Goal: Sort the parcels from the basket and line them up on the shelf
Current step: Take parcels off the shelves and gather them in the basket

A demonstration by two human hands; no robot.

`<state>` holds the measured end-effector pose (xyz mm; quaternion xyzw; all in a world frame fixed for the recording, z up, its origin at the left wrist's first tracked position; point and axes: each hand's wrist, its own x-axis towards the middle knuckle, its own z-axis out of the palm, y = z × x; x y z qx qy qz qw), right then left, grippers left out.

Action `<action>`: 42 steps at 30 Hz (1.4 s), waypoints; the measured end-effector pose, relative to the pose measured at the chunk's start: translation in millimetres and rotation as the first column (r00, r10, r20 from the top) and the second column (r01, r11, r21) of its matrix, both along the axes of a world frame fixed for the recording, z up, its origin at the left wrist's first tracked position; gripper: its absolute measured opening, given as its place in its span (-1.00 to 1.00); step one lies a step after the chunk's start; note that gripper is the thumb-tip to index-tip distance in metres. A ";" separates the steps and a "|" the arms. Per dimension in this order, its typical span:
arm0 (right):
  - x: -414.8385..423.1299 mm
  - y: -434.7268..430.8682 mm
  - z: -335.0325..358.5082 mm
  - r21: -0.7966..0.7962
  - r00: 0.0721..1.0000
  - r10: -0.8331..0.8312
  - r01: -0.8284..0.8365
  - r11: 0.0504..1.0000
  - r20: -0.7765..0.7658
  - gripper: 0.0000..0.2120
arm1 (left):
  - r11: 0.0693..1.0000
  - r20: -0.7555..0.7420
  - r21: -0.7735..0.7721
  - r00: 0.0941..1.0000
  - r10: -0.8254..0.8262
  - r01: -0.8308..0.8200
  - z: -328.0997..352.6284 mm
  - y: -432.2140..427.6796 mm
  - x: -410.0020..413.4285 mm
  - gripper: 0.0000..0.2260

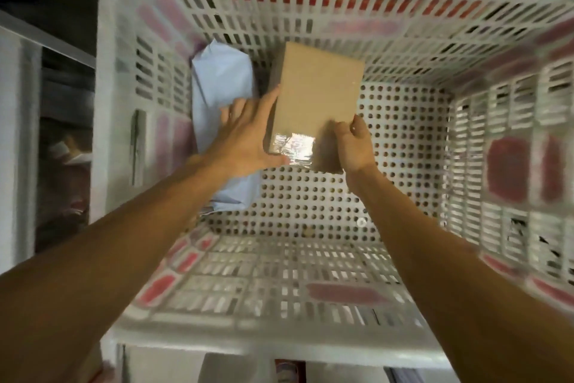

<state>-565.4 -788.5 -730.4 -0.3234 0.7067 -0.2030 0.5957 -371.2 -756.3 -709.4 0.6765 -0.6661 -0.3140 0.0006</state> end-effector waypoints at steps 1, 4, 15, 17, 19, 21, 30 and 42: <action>2.3 2.9 -7.6 0.001 1.000 0.006 -0.006 1.000 -0.023 -0.66 | 0.999 0.050 0.001 0.998 -0.034 0.034 -4.4 -0.3 0.6 0.03; 12.9 10.1 -23.9 -0.025 0.995 0.094 -0.095 0.995 -0.028 -0.57 | 0.990 0.163 0.004 0.977 -0.139 0.141 -17.5 0.4 9.3 -0.16; 22.6 12.2 -50.8 -0.107 0.938 0.246 -0.278 0.955 -0.243 -0.47 | 0.966 0.274 -0.036 0.932 -0.236 0.255 -46.3 -1.5 23.1 -0.29; 27.0 14.7 -45.8 -0.109 0.899 0.228 -0.287 0.952 -0.374 -0.50 | 0.967 0.272 -0.037 0.933 -0.233 0.253 -44.2 0.3 21.8 -0.29; 29.4 12.8 -35.2 -0.040 0.918 0.178 -0.205 0.978 -0.354 -0.54 | 0.975 0.240 -0.008 0.947 -0.214 0.222 -38.1 0.5 16.8 -0.33; 28.5 11.4 -19.8 0.031 0.945 0.172 -0.170 0.985 -0.277 -0.55 | 0.983 0.148 0.087 0.974 -0.172 0.160 -26.9 -0.6 10.5 -0.40; 41.7 21.6 108.6 -0.088 0.876 0.437 -0.461 0.883 -0.206 -0.55 | 0.980 -0.173 0.199 0.984 0.038 -0.003 85.8 3.0 33.8 -0.52; 116.2 -11.2 301.8 -0.312 0.683 0.701 -0.724 0.615 -0.203 -0.46 | 0.915 -0.207 -0.045 0.899 0.385 -0.402 320.2 28.8 115.4 -0.56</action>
